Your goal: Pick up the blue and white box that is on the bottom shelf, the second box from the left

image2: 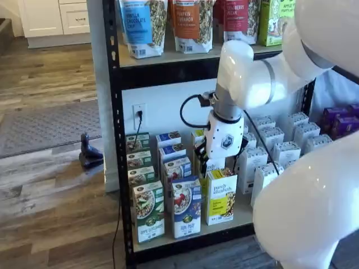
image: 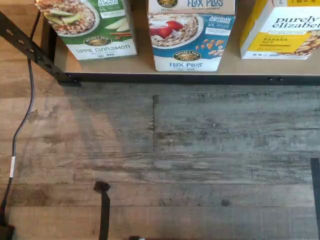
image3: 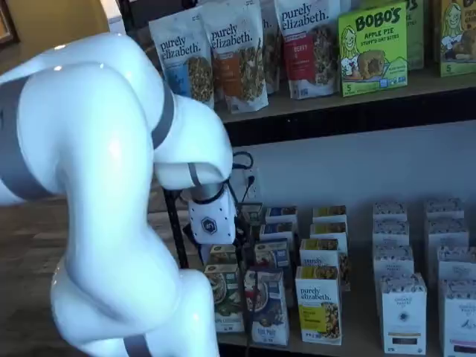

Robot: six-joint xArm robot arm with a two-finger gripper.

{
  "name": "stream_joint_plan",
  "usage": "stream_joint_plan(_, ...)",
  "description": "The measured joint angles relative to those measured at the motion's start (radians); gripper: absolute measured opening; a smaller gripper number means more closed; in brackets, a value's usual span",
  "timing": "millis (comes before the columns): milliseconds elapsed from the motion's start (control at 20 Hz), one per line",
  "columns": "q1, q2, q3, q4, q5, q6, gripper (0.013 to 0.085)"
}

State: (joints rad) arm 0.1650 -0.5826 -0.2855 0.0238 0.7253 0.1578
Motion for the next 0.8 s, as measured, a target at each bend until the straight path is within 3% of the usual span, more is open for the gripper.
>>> stream_joint_plan(250, 0.005, 0.082, 0.023, -0.025, -0.116, 0.023, 0.0850)
stream_joint_plan(450, 0.006, 0.168, 0.042, -0.005, -0.238, 0.004, 0.0850)
stream_joint_plan(800, 0.007, 0.317, 0.020, -0.053, -0.331, 0.048, 0.0850)
